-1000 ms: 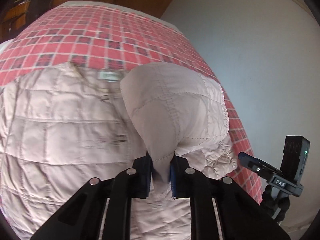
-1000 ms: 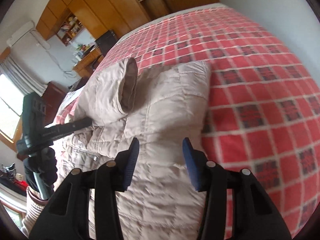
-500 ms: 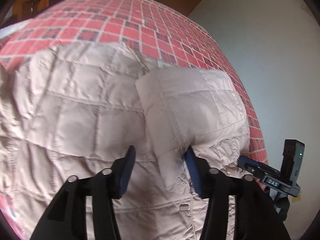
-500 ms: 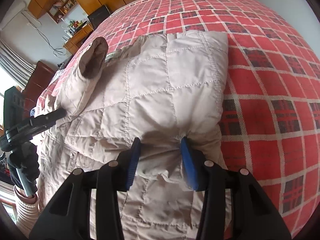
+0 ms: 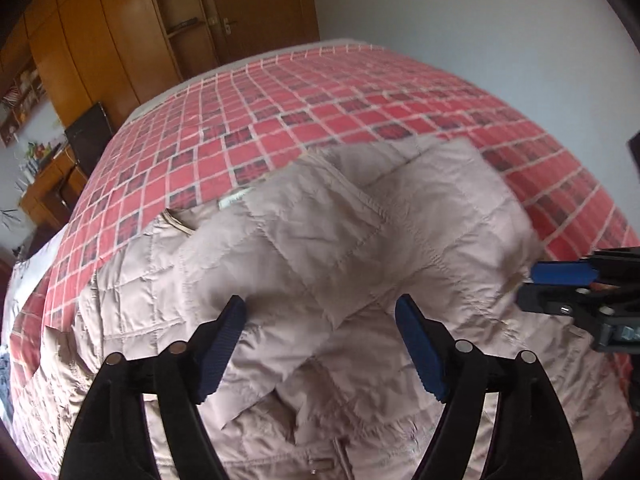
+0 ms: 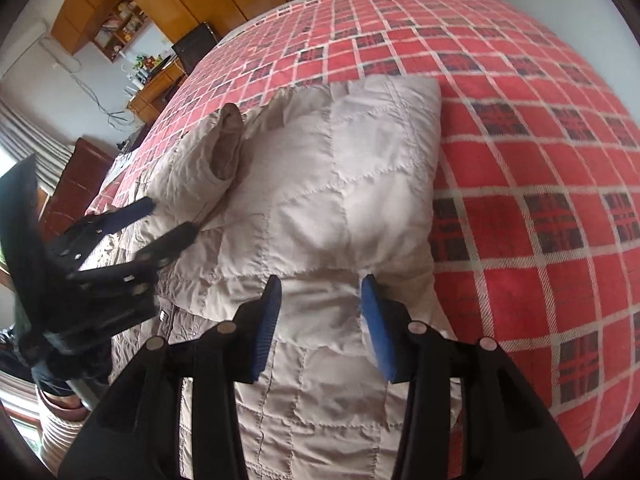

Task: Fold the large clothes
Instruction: 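Grasp the folded side edge of the jacket with the left gripper, then fold the side panel inward with the left gripper and release it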

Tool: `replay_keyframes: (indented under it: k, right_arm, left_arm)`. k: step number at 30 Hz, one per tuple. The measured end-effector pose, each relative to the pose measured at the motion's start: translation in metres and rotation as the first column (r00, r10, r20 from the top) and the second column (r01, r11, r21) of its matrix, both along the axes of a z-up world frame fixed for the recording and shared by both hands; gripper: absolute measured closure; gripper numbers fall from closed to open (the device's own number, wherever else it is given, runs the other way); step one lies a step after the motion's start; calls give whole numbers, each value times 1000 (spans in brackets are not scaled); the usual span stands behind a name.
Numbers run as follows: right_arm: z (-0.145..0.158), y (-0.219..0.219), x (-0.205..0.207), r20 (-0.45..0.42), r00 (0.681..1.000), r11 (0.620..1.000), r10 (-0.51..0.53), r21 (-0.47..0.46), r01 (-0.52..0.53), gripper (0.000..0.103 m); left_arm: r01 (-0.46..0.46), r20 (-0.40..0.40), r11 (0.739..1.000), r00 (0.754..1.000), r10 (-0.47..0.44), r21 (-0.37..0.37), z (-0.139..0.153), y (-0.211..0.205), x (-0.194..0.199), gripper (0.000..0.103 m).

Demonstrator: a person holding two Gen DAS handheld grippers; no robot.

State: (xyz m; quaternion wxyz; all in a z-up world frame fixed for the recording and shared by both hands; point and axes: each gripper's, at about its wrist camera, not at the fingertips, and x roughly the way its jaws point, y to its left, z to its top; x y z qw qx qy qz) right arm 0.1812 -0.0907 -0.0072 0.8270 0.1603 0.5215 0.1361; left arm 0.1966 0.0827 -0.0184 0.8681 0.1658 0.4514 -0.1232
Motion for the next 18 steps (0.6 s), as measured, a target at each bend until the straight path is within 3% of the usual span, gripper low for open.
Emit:
replay_keyframes:
  k: [1, 2, 4, 5, 7, 14, 18]
  right_arm:
    - [-1, -1, 0, -4, 1000, 1000, -1, 7, 1, 62]
    - [-2, -2, 0, -6, 1000, 1000, -2, 12, 2, 62]
    - [-4, -3, 1, -13, 1000, 1000, -3, 14, 3, 62]
    - [-5, -3, 1, -15, 1000, 1000, -3, 13, 3, 62]
    - [-6, -3, 1, -16, 1000, 1000, -2, 14, 2, 62]
    - [-6, -2, 0, -11, 1000, 1000, 3, 10, -3, 62]
    - [-6, -1, 1, -12, 1000, 1000, 8, 2, -8, 62]
  left_arm:
    - [-13, -5, 1000, 1000, 13, 7, -4, -1, 5, 49]
    - [-19, -12, 1000, 1000, 19, 5, -7, 0, 9, 58]
    - [-26, -42, 998, 999, 24, -48, -10, 8, 13, 90]
    - [-31, -53, 995, 998, 26, -90, -8, 15, 15, 94]
    - [-44, -49, 987, 998, 37, -151, -1, 27, 10, 98]
    - [-108, 4, 939, 993, 116, -326, 42, 103, -12, 99]
    - [-186, -29, 915, 982, 188, -357, 43, 158, -11, 94]
